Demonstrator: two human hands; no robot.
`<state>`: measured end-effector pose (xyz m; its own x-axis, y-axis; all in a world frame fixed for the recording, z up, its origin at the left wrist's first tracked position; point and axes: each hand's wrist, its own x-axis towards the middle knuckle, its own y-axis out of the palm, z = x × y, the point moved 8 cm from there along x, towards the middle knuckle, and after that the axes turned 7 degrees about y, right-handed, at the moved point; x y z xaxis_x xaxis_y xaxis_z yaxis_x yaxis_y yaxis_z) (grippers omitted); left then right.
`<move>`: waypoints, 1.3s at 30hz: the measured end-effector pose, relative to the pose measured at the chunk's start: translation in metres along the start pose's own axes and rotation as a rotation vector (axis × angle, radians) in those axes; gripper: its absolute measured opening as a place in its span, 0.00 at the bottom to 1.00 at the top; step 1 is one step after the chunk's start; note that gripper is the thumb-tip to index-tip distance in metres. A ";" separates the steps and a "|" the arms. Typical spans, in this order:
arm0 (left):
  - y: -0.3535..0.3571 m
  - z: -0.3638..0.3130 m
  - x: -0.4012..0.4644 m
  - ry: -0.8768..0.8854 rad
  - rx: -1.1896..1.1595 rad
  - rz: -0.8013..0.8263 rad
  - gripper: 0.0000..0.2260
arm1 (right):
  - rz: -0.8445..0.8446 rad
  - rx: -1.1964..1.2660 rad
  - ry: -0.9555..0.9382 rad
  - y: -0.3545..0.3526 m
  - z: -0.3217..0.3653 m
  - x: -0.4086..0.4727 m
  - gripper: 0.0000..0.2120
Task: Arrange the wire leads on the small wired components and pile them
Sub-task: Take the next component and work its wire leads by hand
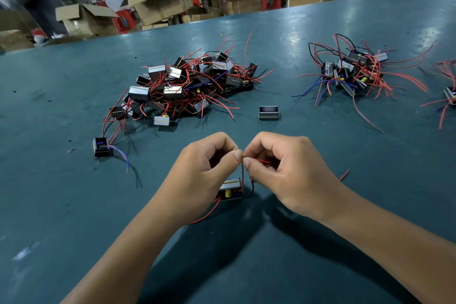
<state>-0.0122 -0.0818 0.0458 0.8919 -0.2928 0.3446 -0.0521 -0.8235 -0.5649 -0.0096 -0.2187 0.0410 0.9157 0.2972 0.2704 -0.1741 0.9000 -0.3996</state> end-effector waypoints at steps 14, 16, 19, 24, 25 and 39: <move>0.008 0.008 0.000 -0.097 -0.238 0.010 0.11 | -0.019 0.021 0.028 -0.002 0.000 0.002 0.06; 0.009 0.011 0.000 -0.136 -0.306 0.020 0.09 | -0.025 0.018 0.035 -0.003 -0.001 0.003 0.06; 0.011 0.012 -0.001 -0.162 -0.334 0.029 0.07 | -0.035 0.028 0.048 -0.005 -0.002 0.003 0.06; -0.002 -0.007 0.001 0.120 0.137 -0.037 0.06 | -0.026 0.077 0.074 -0.006 -0.006 0.005 0.06; -0.004 -0.014 0.000 0.194 0.255 -0.057 0.06 | -0.021 0.084 0.078 -0.006 -0.006 0.005 0.06; 0.002 0.003 0.000 -0.046 -0.067 -0.086 0.06 | -0.022 0.121 0.093 -0.003 -0.011 0.007 0.04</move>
<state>-0.0107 -0.0819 0.0422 0.9141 -0.1979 0.3540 -0.0026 -0.8757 -0.4829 0.0010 -0.2234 0.0342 0.9485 0.2512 0.1929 -0.1909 0.9394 -0.2848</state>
